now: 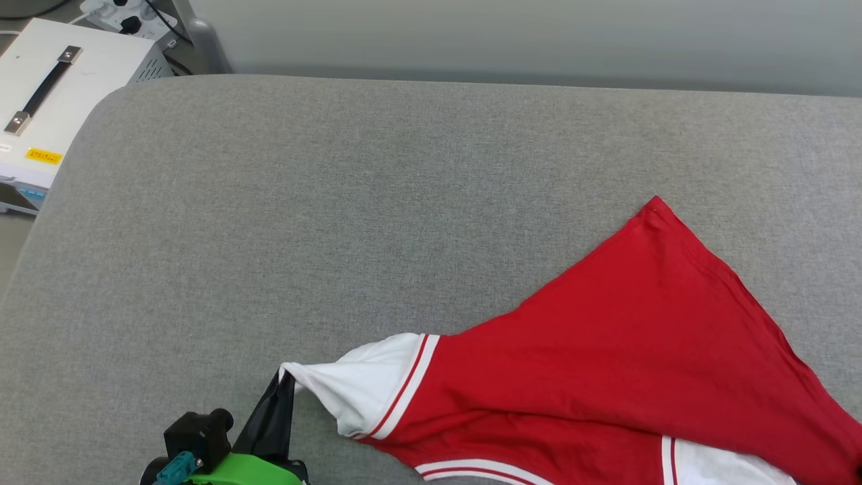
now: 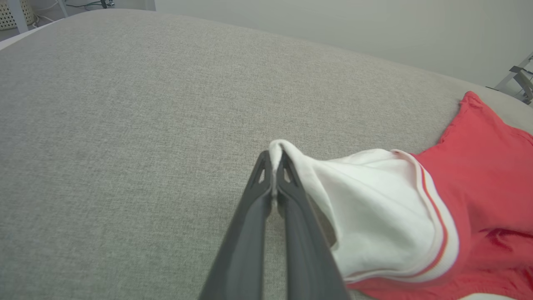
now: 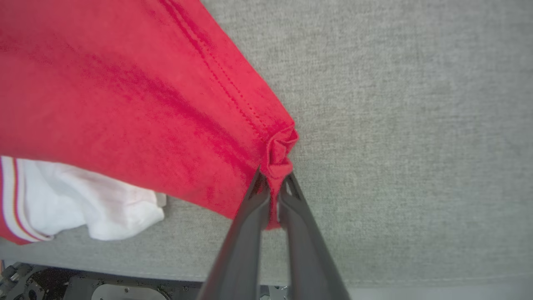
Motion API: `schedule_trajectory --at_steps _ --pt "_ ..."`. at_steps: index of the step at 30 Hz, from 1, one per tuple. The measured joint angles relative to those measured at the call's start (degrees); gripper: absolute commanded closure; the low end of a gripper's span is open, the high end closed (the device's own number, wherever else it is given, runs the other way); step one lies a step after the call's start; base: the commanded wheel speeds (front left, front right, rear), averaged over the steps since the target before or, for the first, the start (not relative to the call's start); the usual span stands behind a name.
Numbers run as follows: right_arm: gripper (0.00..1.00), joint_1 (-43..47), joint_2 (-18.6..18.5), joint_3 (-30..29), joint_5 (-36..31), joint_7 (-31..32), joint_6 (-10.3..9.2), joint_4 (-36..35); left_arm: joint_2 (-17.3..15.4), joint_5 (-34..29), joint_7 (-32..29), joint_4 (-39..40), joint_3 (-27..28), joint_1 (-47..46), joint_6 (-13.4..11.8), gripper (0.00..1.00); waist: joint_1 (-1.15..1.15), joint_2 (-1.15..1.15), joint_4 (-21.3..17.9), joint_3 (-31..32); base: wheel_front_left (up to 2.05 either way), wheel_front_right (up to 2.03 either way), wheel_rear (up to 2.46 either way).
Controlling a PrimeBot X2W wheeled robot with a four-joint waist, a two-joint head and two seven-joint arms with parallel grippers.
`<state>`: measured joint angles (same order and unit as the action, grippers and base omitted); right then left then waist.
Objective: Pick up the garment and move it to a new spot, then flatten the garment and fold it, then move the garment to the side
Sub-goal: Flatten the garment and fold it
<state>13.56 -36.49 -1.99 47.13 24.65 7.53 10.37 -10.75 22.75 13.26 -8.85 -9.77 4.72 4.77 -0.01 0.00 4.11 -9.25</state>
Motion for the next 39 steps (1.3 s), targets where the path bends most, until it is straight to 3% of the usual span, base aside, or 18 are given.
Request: schedule_trajectory --at_steps 6,10,14,18,27,39 --pt "0.0 -3.6 -0.9 -5.7 -4.0 -0.7 0.0 -8.1 -0.1 0.0 0.1 0.2 -0.5 -0.1 -0.1 1.0 0.0 0.0 0.2 -0.2 0.0 0.0 0.0" --pt "0.0 -9.9 -2.9 -6.3 -5.4 0.9 0.0 -13.8 -0.1 0.0 0.1 0.8 -1.1 -0.3 -0.5 1.0 0.0 0.0 0.8 -1.1 0.0 0.0 0.0" --pt "0.0 -18.0 -5.7 -2.9 -6.2 4.2 0.0 -17.5 0.0 -0.2 0.1 1.6 -1.5 -1.4 -0.5 1.0 0.0 0.0 1.4 -2.4 0.0 0.0 0.0" --pt "0.0 -28.6 -7.4 4.4 -5.6 9.7 0.0 -17.9 0.2 -0.6 0.2 2.1 -2.6 -3.4 -0.5 1.0 0.0 0.0 2.3 -4.3 0.0 0.0 0.0" --pt "0.0 -49.0 -8.9 24.7 -6.6 20.5 0.0 -8.3 1.6 -1.6 0.5 2.3 -4.0 -7.1 -0.4 1.0 0.01 0.0 5.0 -8.6 0.0 0.0 0.0" --pt "0.0 -60.5 -6.6 36.8 -6.7 21.4 0.0 10.1 3.2 -2.2 1.3 2.2 -5.3 -10.6 0.5 1.0 0.01 0.0 8.4 -13.8 0.0 0.0 0.0"
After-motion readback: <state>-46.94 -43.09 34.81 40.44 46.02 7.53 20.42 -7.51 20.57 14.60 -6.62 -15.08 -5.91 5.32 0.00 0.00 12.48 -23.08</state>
